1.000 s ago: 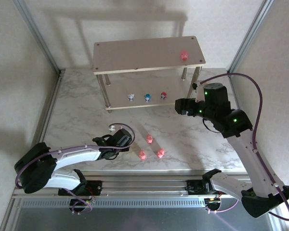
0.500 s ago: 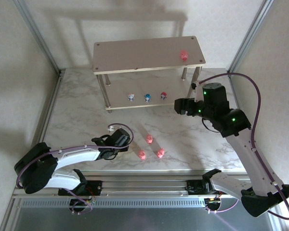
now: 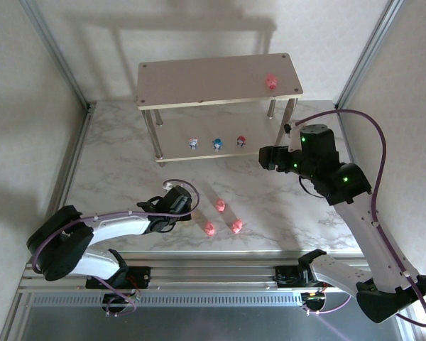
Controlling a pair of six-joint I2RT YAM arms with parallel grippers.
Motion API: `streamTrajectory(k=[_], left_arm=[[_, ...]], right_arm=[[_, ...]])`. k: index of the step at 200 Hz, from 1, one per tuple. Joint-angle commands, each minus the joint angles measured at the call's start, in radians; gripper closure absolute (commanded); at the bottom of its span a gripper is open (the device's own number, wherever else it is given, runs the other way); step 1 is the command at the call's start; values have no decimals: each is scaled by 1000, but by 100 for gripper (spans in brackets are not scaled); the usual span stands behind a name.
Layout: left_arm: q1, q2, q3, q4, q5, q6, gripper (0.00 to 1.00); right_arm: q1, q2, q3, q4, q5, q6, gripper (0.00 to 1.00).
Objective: Place and organize the plastic toys onto the shelf
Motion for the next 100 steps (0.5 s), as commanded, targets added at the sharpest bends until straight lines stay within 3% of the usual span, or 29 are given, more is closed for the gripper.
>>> streamTrajectory(k=[1, 100], left_arm=[[7, 18, 19, -78, 60, 49, 100], [131, -253, 196, -313, 112, 160, 100]], right_arm=[[5, -8, -11, 5, 27, -13, 21], [4, 7, -7, 46, 42, 10, 22]])
